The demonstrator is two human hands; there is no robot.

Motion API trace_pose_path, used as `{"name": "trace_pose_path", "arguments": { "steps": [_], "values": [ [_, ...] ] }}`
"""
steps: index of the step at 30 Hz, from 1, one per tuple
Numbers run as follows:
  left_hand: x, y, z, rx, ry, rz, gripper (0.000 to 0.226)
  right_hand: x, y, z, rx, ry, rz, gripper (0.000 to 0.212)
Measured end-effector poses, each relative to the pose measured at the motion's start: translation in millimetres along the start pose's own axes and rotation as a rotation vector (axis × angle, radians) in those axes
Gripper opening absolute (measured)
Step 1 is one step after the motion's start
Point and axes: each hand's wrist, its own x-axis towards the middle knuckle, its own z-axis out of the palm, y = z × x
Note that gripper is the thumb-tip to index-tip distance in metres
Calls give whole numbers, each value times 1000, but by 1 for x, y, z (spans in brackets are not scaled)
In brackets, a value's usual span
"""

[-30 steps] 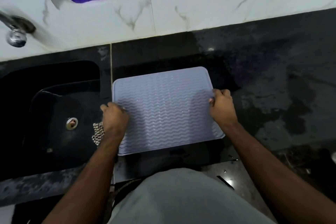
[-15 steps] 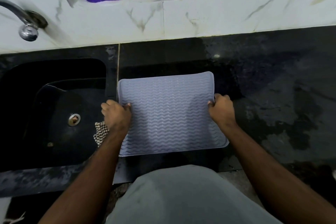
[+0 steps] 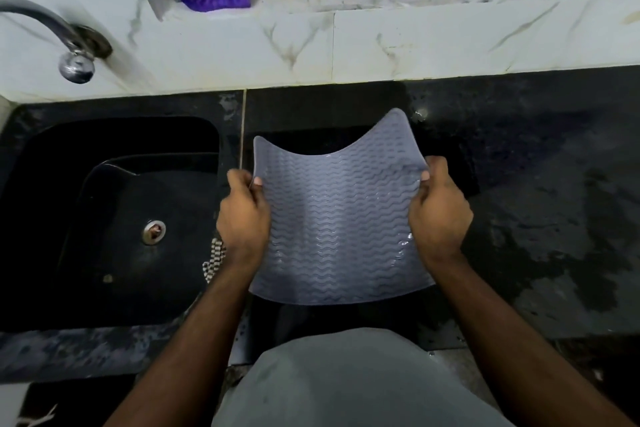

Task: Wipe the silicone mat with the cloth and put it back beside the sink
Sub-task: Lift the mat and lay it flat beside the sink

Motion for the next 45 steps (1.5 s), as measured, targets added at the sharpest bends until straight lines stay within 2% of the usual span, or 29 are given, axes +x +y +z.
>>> {"name": "trace_pose_path", "arguments": {
  "steps": [2, 8, 15, 27, 29, 32, 34, 39, 43, 45],
  "values": [
    [9, 5, -2, -83, -4, 8, 18, 9, -11, 1, -5, 14, -28, 14],
    [46, 6, -13, -242, 125, -7, 16, 40, -26, 8, 6, 70, -32, 21],
    [104, 2, -8, -263, 124, -100, 17, 85, -38, 34, 8, 77, 18, 22],
    [189, 4, 40, -270, 99, -155, 24, 158, -31, 89, 2, 60, 105, 22],
    [196, 2, 50, -186, 51, -178, 31, 164, -27, 99, 19, 47, 109, 30],
    [200, -6, 63, -59, 32, -66, 45, 167, -20, 117, -38, 42, 39, 52],
    [197, -10, 69, 33, 15, -5, 47, 162, -19, 129, -63, -3, -64, 53],
    [180, -15, 82, 161, -78, 59, 49, 137, -46, 160, -34, -281, -207, 46],
    [171, -26, 86, 213, -135, 62, 63, 116, -64, 187, -88, -470, -352, 50],
    [168, -34, 89, 206, -214, 49, 78, 105, -68, 200, -170, -536, -434, 59]
  ]
}}
